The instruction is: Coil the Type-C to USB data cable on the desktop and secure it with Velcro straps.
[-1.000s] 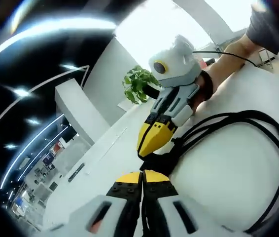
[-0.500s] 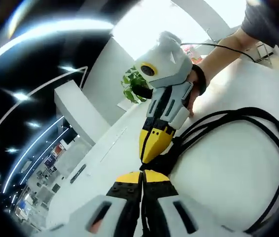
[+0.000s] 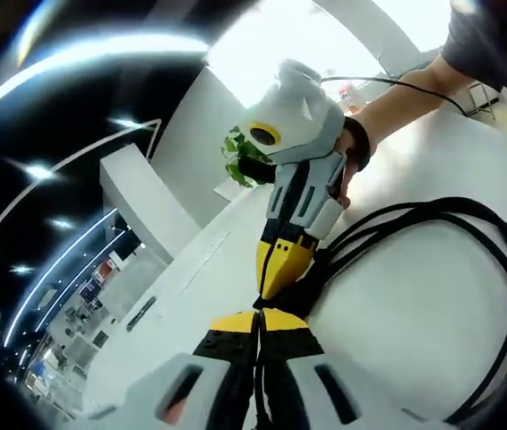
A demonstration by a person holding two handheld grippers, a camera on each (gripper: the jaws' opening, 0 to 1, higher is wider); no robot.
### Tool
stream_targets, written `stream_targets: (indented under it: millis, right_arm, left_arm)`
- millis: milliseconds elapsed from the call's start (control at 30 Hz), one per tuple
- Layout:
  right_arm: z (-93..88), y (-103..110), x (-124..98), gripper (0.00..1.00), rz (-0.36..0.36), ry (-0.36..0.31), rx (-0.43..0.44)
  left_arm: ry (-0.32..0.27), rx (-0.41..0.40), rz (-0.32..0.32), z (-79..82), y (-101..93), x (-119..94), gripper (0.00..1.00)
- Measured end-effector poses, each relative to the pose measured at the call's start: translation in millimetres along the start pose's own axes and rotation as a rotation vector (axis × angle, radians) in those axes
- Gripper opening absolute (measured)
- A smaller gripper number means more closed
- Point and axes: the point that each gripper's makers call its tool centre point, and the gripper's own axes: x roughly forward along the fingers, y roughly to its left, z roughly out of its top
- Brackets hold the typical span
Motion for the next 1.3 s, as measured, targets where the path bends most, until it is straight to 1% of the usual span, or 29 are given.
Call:
stream_targets:
  millis: [133,200,267,333,400,433,467,500,633,767,800,833,900,967,1033,1067,1133,1167,1233,1267,1300]
  right_arm:
    - [-1.5,-2.5,0.8,0.01,0.011,-0.037,0.042]
    - [-0.8,-2.6,0.6,0.02,0.026,-0.059,0.025]
    - [-0.9,-3.6,0.1,0.04,0.026,-0.079,0.018]
    - [-0.1,-8.5,-0.8,0.09,0.005,-0.109,0.016]
    - [-0.2,-13.2,-1.0,0.13,-0.007,-0.135,0.055]
    - [-0.6,-13.6,-1.0,0.14,-0.009,-0.137,0.066]
    - [-1.9,-15.2,-0.7,0.14,-0.01,-0.144,0.106]
    - [-3.0,-17.3,-0.8,0.15,-0.011,-0.147,0.122]
    - [-4.4,-21.0,-0.4,0.15,-0.029,-0.147,0.142]
    - [-1.7,-21.2,-3.8,0.14,-0.041,-0.153,0.12]
    - [2.4,-21.8,-6.1,0.14,-0.042,-0.175,0.102]
    - [9.3,-20.0,-8.2,0.14,-0.031,-0.211,0.093]
    - [17.5,-11.6,-12.3,0.14,0.019,-0.253,0.082]
    - [21.1,-2.6,-14.5,0.14,0.061,-0.255,0.058]
    - [20.8,1.4,-14.3,0.14,0.056,-0.233,-0.015]
    - [19.9,5.3,-13.5,0.14,0.067,-0.222,-0.038]
    - [19.1,12.6,-12.1,0.14,0.092,-0.219,-0.048]
    - [18.4,15.1,-11.6,0.12,0.105,-0.215,-0.052]
    - [18.6,21.3,-12.5,0.04,0.137,-0.218,-0.056]
    - [18.3,26.3,-13.1,0.01,0.155,-0.218,-0.073]
    - [18.2,28.5,-13.6,0.01,0.15,-0.218,-0.097]
  left_arm:
    - [-0.002,-0.002,0.001,-0.1,0.4,0.1,0.02]
    - [-0.011,-0.01,-0.006,0.5,-0.3,0.0,0.02]
    - [-0.019,-0.029,-0.009,0.6,-0.5,0.1,0.02]
    - [-0.022,-0.032,-0.009,0.5,-0.4,0.2,0.02]
    - [-0.024,-0.031,-0.007,0.4,-0.6,0.1,0.02]
    - [-0.028,-0.036,-0.007,0.5,-0.6,-0.1,0.02]
    - [-0.032,-0.043,-0.007,0.3,-0.7,-0.4,0.02]
    - [-0.036,-0.049,-0.007,0.2,-0.6,-0.7,0.02]
    - [-0.049,-0.093,-0.008,-0.5,0.7,-1.0,0.02]
    - [-0.052,-0.091,-0.004,-0.4,0.4,-1.2,0.02]
    - [-0.051,-0.086,-0.004,-0.3,0.1,-1.3,0.02]
    - [-0.051,-0.083,-0.003,-0.2,0.1,-1.3,0.02]
    - [-0.051,-0.079,-0.003,-0.1,0.0,-1.2,0.02]
    - [-0.05,-0.077,-0.002,0.0,-0.2,-1.1,0.02]
    - [-0.05,-0.076,-0.002,0.0,-0.4,-1.2,0.02]
    - [-0.05,-0.074,-0.002,0.1,-0.7,-1.4,0.02]
    - [-0.048,-0.071,-0.001,0.2,-1.1,-1.6,0.02]
    - [-0.048,-0.069,-0.001,0.3,-1.2,-1.6,0.02]
    - [-0.048,-0.068,0.0,0.4,-1.3,-1.6,0.02]
    - [-0.047,-0.069,0.0,0.4,-1.3,-1.5,0.02]
    - [-0.047,-0.07,0.0,0.4,-1.4,-1.5,0.02]
